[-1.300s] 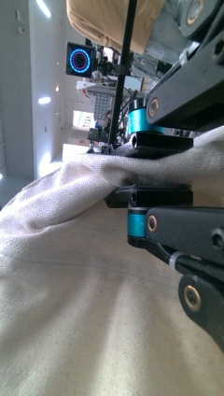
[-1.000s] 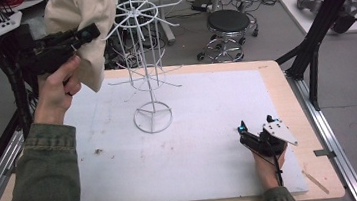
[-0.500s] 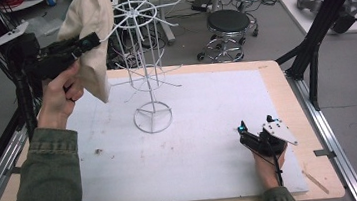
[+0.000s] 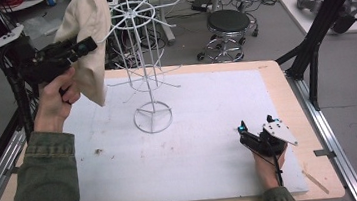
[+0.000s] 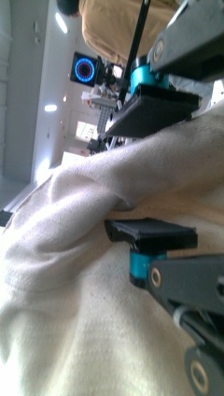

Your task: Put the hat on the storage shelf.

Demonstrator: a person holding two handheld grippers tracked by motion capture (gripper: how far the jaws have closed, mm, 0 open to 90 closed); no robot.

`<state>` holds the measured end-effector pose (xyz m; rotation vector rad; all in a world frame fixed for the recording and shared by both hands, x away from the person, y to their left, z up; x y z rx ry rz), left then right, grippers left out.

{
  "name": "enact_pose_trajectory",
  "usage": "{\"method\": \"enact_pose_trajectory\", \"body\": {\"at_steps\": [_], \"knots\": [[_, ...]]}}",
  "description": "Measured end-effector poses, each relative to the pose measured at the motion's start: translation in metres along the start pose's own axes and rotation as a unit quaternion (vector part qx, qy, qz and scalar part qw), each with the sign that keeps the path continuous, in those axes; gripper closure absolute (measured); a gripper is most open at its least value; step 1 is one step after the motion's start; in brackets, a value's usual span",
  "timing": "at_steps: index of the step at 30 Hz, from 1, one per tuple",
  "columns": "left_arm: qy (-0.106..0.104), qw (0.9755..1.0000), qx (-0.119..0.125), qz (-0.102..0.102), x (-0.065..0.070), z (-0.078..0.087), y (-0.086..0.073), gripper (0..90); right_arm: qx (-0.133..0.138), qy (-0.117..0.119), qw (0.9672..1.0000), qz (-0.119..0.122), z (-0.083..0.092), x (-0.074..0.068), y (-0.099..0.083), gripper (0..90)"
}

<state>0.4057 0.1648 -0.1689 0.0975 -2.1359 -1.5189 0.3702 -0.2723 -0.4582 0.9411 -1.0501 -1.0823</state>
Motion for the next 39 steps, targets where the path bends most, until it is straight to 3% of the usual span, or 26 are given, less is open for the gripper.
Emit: {"method": "enact_pose_trajectory", "body": {"at_steps": [3, 7, 10, 25, 35, 39], "knots": [[-0.002, 1.0000, -0.003, -0.003, 0.003, 0.002, -0.002, 46.0, 0.000, 0.000, 1.0000, 0.001, 0.000, 0.000, 0.000, 10.1], [0.026, 0.9993, -0.020, -0.019, -0.002, 0.005, -0.008, 41.2, -0.001, -0.001, 1.0000, 0.003, 0.000, 0.000, 0.000, 10.1], [0.008, 1.0000, -0.004, -0.002, 0.000, 0.010, -0.008, 41.3, -0.001, -0.001, 1.0000, 0.004, 0.000, 0.000, 0.000, 10.0], [0.014, 0.9998, 0.016, 0.001, -0.004, 0.028, -0.009, 41.1, -0.001, -0.001, 1.0000, 0.003, 0.000, 0.000, 0.000, 10.0], [0.037, 0.9990, 0.027, -0.005, -0.005, 0.047, -0.017, 39.4, -0.002, -0.002, 1.0000, 0.004, 0.000, 0.000, 0.000, 10.0], [0.054, 0.9977, 0.036, -0.016, -0.004, 0.060, -0.019, 37.4, -0.002, -0.002, 1.0000, 0.005, 0.000, 0.000, 0.000, 10.0]]}}
Point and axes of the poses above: each handheld gripper's, and its own axes: z roughly backward along the jaws, y roughly out of its top, x roughly to its right, the point moved 9 cm from there along -z, roughly forward along the jaws, and after that the axes turned 9 degrees about z, right-handed, at the moved point
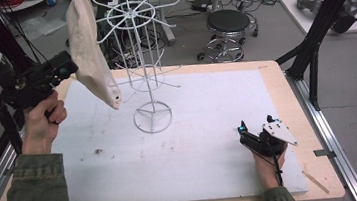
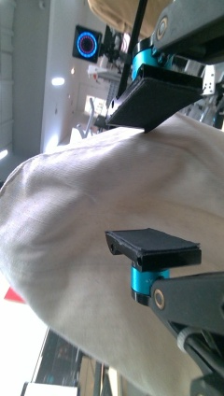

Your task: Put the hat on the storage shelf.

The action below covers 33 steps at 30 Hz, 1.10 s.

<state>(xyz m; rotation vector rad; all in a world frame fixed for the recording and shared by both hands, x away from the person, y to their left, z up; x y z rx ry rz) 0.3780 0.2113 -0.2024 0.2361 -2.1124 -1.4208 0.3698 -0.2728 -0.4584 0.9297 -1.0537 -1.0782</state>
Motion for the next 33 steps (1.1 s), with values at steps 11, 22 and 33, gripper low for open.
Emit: {"method": "enact_pose_trajectory", "body": {"at_steps": [11, 22, 33], "knots": [[0.072, 0.9967, -0.011, -0.036, -0.004, 0.034, -0.020, 30.2, 0.001, 0.000, 1.0000, -0.001, 0.000, 0.000, 0.000, 10.1], [0.110, 0.9932, -0.026, -0.026, -0.019, 0.051, -0.048, 28.3, 0.002, 0.000, 1.0000, -0.003, 0.000, 0.000, 0.001, 10.1], [0.127, 0.9914, -0.029, -0.010, -0.030, 0.076, -0.070, 29.7, 0.003, 0.002, 1.0000, 0.002, 0.001, -0.001, 0.001, 10.0]]}}
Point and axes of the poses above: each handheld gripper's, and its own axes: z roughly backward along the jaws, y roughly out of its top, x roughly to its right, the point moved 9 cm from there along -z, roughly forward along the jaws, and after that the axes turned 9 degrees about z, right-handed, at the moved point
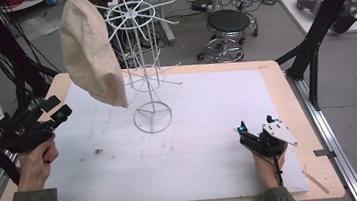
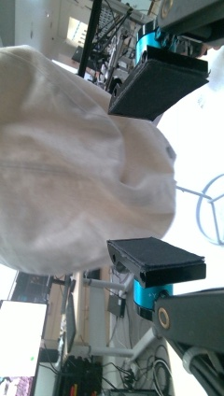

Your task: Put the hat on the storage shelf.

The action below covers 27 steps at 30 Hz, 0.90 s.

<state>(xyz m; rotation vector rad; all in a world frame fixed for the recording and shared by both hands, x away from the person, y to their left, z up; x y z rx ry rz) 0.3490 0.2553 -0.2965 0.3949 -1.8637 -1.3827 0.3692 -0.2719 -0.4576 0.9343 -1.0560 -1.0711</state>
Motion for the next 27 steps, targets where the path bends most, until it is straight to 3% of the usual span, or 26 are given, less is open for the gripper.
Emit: {"method": "enact_pose_trajectory", "body": {"at_steps": [10, 18, 22, 27], "knots": [[0.031, 0.9994, -0.014, -0.002, -0.010, 0.016, -0.025, 29.2, -0.001, 0.001, 1.0000, 0.001, 0.001, -0.002, 0.000, 10.0], [0.058, 0.9975, -0.040, 0.000, -0.020, 0.021, -0.051, 28.4, -0.003, 0.001, 1.0000, 0.001, 0.002, -0.002, 0.000, 10.0], [0.086, 0.9956, -0.038, -0.004, -0.028, 0.027, -0.064, 29.7, -0.004, 0.000, 1.0000, -0.001, 0.003, -0.003, 0.000, 10.0], [0.129, 0.9911, -0.033, -0.003, -0.042, 0.037, -0.081, 30.0, -0.003, -0.003, 1.0000, -0.001, 0.005, -0.003, 0.000, 10.0]]}}
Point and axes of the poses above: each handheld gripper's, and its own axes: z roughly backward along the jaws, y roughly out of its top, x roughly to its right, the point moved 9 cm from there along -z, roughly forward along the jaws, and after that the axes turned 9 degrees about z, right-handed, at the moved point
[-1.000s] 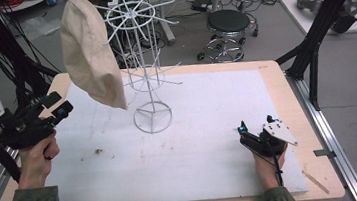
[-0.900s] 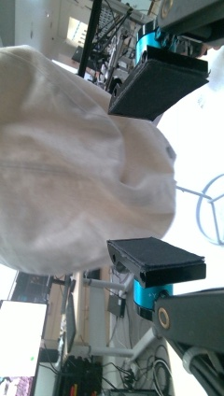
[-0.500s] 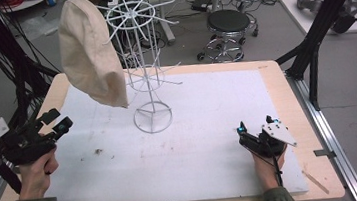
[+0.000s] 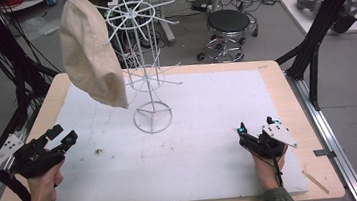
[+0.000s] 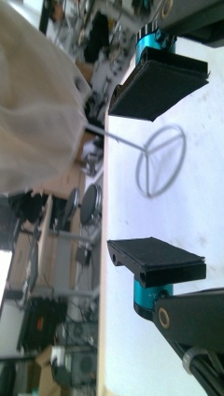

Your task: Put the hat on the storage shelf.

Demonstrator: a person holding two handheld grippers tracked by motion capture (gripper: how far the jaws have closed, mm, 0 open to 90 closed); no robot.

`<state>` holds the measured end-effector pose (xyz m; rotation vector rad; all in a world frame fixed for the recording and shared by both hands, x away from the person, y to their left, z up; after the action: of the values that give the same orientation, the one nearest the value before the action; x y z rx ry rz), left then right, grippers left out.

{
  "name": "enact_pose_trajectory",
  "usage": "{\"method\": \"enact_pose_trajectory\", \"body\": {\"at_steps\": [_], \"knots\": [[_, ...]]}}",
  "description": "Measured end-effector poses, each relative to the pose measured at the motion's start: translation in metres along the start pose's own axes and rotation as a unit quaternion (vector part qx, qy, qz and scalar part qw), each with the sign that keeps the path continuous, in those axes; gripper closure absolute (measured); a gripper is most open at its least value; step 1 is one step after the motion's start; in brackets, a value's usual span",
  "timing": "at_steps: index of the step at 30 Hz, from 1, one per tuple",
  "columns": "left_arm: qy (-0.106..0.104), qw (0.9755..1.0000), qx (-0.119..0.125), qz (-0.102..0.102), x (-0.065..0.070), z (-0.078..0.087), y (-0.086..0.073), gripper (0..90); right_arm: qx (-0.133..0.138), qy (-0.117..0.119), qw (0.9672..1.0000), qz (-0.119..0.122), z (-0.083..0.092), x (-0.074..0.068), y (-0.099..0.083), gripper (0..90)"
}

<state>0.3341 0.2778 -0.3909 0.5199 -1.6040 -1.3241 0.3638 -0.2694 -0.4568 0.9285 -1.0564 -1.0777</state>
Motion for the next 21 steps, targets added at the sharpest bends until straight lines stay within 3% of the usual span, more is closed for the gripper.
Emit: {"method": "enact_pose_trajectory", "body": {"at_steps": [3, 4, 5, 7, 9, 16, 21], "knots": [[0.025, 0.9997, 0.006, 0.005, -0.010, 0.004, -0.008, 30.1, -0.002, 0.000, 1.0000, 0.000, 0.001, -0.001, 0.000, 10.0], [0.042, 0.9990, 0.016, 0.007, -0.015, 0.006, -0.008, 30.3, -0.002, -0.002, 1.0000, -0.001, 0.002, -0.001, 0.000, 10.0], [0.042, 0.9990, 0.016, 0.007, -0.015, 0.006, -0.008, 30.4, -0.002, -0.002, 1.0000, -0.001, 0.002, -0.001, 0.000, 10.0], [0.068, 0.9969, 0.039, 0.006, -0.019, 0.011, -0.007, 31.1, -0.001, -0.003, 1.0000, -0.001, 0.003, -0.001, 0.000, 10.0], [0.095, 0.9929, 0.069, 0.013, -0.024, 0.017, -0.006, 34.2, 0.000, -0.005, 1.0000, -0.005, 0.004, -0.001, 0.000, 10.0], [0.194, 0.9749, 0.109, -0.008, -0.039, 0.032, -0.004, 32.2, 0.001, -0.012, 0.9998, -0.015, 0.006, 0.001, 0.000, 10.0], [0.246, 0.9610, 0.110, -0.063, -0.046, 0.036, -0.011, 31.2, -0.005, -0.022, 0.9992, -0.033, 0.009, 0.003, -0.002, 10.0]]}}
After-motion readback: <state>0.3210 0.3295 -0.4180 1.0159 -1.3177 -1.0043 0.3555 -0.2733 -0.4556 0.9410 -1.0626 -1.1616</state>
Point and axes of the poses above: each handheld gripper's, and its own axes: z roughly backward along the jaws, y roughly out of its top, x roughly to its right, the point moved 9 cm from there along -z, roughly forward along the jaws, and after that the axes turned 9 degrees about z, right-handed, at the moved point
